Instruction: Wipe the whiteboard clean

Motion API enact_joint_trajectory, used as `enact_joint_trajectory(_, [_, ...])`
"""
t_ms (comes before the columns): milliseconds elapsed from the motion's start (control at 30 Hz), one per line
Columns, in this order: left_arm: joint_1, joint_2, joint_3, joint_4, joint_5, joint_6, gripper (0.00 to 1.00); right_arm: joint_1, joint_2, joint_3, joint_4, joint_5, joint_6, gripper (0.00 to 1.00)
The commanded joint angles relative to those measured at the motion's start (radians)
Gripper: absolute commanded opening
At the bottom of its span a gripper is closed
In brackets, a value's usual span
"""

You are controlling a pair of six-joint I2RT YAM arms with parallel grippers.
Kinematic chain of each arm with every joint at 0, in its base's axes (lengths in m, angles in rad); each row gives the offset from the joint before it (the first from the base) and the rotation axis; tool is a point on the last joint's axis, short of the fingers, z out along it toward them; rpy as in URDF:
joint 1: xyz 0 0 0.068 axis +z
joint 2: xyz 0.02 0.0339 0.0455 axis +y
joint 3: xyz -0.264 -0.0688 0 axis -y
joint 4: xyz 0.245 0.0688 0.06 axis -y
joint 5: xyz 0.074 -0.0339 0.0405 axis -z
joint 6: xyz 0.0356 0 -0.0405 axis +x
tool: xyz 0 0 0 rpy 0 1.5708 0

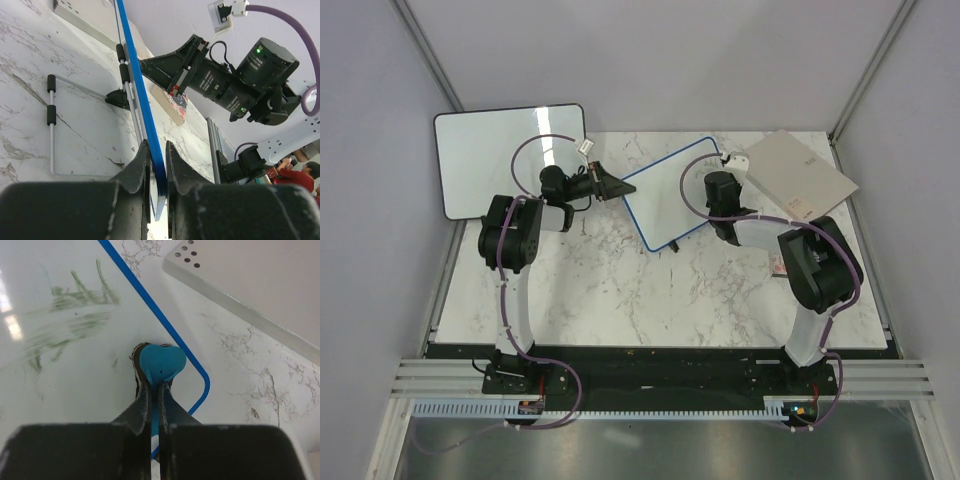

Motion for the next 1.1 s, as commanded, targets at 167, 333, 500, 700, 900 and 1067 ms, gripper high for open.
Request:
enact_joint_trajectory(167, [-0.052,-0.038,0.004,0.382,0.237,-0.045,0.02,-0.001,0.007,0.09,0.062,-0.326,-0.058,0.0])
enact_joint_trajectory(333, [-0.052,-0.038,0.004,0.382,0.235,-0.046,0.02,0.079,0.046,0.151,0.06,-0.369,-0.111,0.0])
enact_joint_trajectory(500, [-0.052,-0.04,0.002,0.382,0.235,-0.046,0.02,0.181,0.136,0.24,0.034,-0.375,-0.163,0.0])
enact_joint_trajectory(700, [-0.054,-0.043,-0.007,0.382,0.235,-0.041,0.02,0.186,0.168,0.306,-0.01,-0.21,-0.156,0.0])
enact_joint_trajectory(900, [-0.052,-0.046,-0.002,0.382,0.234,-0.041,0.02,0.085,0.161,0.307,-0.075,-0.073,-0.105,0.0])
enact_joint_trajectory(1067, [-0.052,-0.044,0.001,0.382,0.237,-0.043,0.02,-0.015,0.173,0.298,-0.104,-0.073,-0.058,0.0])
